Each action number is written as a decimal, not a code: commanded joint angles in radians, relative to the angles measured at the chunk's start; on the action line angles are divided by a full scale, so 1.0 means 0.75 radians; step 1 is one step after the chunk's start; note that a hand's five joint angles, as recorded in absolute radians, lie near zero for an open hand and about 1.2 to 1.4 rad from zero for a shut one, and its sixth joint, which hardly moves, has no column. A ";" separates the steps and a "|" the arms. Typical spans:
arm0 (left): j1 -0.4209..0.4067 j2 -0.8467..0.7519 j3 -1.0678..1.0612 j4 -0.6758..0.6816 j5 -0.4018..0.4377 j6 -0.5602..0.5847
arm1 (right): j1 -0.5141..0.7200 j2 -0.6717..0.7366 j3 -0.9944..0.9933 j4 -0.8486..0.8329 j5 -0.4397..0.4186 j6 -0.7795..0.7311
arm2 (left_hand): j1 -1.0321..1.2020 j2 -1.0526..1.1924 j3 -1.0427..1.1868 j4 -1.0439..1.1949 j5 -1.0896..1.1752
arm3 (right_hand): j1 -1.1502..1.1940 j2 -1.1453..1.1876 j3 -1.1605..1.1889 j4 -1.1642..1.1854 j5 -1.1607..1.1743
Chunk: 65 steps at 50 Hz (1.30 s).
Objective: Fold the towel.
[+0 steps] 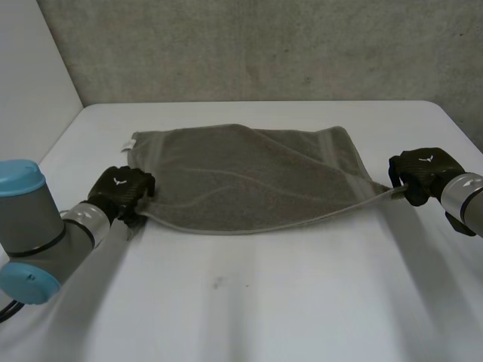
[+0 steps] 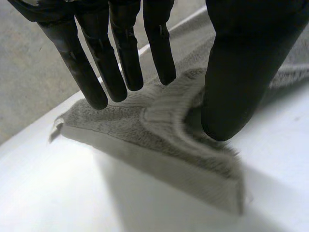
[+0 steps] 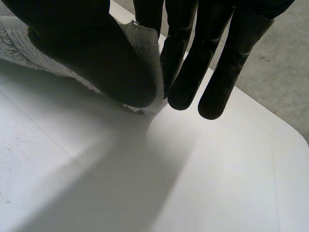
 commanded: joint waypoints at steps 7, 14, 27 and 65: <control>0.002 0.007 0.018 0.025 -0.134 -0.125 | -0.006 -0.003 -0.010 0.008 -0.002 -0.005 | 0.997 0.997 0.998 0.999 0.999 | 0.538 0.297 0.276 0.269 0.302; -0.007 0.204 -0.078 -0.033 -0.130 0.147 | -0.008 -0.082 -0.026 0.230 0.000 -0.180 | 0.997 0.997 0.998 1.000 0.999 | 0.538 0.297 0.276 0.269 0.302; 0.024 0.476 -0.264 -1.015 -0.028 0.848 | -0.114 -0.274 0.148 0.944 0.033 -0.925 | 0.997 0.997 0.998 1.000 0.999 | 0.538 0.297 0.276 0.269 0.302; -0.123 -0.402 0.780 -0.321 -0.101 0.497 | 0.174 0.455 -0.525 -0.266 0.268 -0.410 | 0.997 0.997 0.998 1.000 0.999 | 0.538 0.297 0.276 0.269 0.302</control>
